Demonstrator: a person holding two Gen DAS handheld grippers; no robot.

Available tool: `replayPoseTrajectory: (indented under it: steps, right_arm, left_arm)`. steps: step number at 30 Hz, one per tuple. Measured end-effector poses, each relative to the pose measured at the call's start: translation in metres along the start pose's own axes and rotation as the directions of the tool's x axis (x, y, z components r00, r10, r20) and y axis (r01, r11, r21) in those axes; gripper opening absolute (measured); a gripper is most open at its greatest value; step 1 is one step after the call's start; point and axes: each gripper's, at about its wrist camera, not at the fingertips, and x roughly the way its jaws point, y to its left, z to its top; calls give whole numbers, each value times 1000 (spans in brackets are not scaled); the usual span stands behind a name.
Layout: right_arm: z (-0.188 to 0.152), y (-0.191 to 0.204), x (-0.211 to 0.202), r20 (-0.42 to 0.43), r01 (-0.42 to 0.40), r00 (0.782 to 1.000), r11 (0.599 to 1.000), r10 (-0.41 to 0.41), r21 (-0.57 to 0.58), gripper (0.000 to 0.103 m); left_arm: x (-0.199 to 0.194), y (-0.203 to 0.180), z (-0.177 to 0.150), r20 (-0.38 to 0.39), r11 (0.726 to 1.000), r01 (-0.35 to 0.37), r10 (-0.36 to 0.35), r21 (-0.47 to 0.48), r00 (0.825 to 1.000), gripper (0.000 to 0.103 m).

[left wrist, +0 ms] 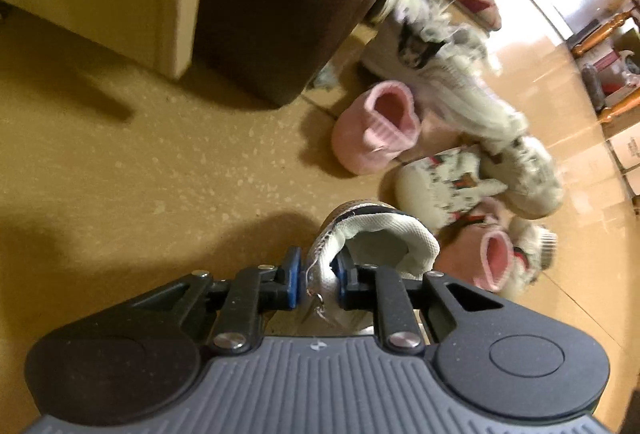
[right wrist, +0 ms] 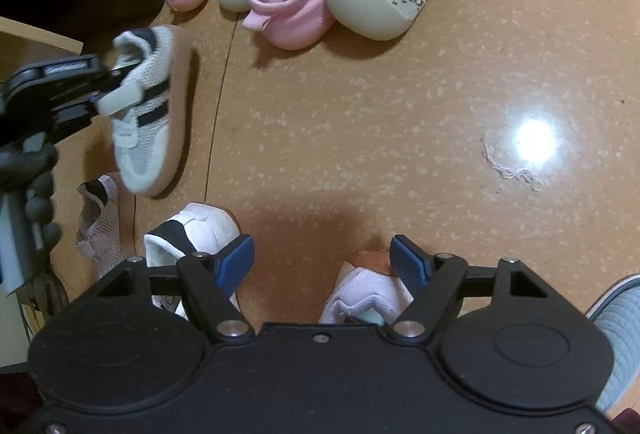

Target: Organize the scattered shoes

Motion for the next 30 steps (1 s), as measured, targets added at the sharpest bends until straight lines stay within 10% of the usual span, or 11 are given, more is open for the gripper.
replayPoseTrajectory:
  steps: [14, 30]
  right_arm:
    - [-3, 28, -24, 65, -25, 998, 999, 27, -35, 77]
    - [4, 33, -8, 50, -8, 999, 999, 11, -49, 77]
  left_arm:
    - [-45, 29, -66, -41, 995, -47, 43, -93, 998, 17]
    - [-9, 42, -94, -76, 985, -165, 161, -52, 984, 17]
